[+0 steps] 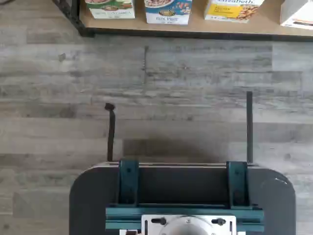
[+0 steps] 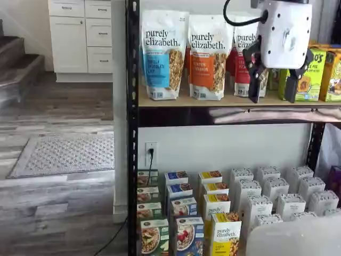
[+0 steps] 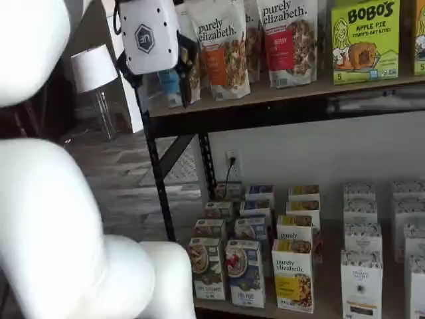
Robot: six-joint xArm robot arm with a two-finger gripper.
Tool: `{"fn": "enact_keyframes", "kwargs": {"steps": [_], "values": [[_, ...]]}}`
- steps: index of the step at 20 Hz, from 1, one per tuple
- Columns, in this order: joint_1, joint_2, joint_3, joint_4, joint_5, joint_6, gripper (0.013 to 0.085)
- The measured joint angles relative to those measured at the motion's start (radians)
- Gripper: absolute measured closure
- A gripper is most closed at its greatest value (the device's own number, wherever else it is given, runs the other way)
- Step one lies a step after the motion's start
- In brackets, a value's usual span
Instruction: Pick up the blue and white box that is on the bottom shelf, the second box from the left
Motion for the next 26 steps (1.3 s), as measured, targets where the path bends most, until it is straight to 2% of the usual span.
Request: {"fn": "enact_keyframes", "kwargs": {"steps": [1, 2, 3, 15, 26], "values": [[0.025, -0.013, 0.012, -0.028, -0.022, 0.014, 0.013], [0.066, -0.036, 0.032, -0.073, -0.06, 0.036, 0.013], [0.074, -0.043, 0.037, -0.084, -0.072, 0.041, 0.013], [0.062, -0.053, 0.058, -0.073, -0.099, 0.038, 0.013], [0.092, -0.072, 0.173, -0.07, -0.201, 0.072, 0.013]]}}
